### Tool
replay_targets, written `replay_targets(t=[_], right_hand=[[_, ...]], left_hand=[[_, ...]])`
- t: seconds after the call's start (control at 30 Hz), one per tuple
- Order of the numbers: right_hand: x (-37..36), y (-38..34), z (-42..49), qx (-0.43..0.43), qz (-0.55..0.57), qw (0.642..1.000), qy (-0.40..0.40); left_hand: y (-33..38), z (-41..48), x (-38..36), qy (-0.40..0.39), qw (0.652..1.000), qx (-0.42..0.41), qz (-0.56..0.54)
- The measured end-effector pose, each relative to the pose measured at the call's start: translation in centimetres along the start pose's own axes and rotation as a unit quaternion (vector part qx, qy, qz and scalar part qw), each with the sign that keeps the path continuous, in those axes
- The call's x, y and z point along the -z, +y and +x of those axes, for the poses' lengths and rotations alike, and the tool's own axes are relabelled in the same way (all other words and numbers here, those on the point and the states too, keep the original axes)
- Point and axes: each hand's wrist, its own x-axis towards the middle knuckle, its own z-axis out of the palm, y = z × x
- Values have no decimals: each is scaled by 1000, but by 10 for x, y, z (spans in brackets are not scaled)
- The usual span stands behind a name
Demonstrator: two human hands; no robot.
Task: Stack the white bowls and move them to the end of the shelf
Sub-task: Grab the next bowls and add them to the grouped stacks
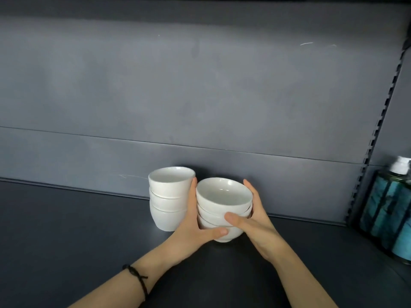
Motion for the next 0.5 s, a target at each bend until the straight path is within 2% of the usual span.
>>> replay_targets(t=[0.27,0.5], right_hand=[[-24,-29,-10,101,-1,993,54],[-62,-66,-15,116,47,992,18]], left_hand=[[35,-3,3,27,998,-45,-30],[75,-22,22,41,994,-83,-54]])
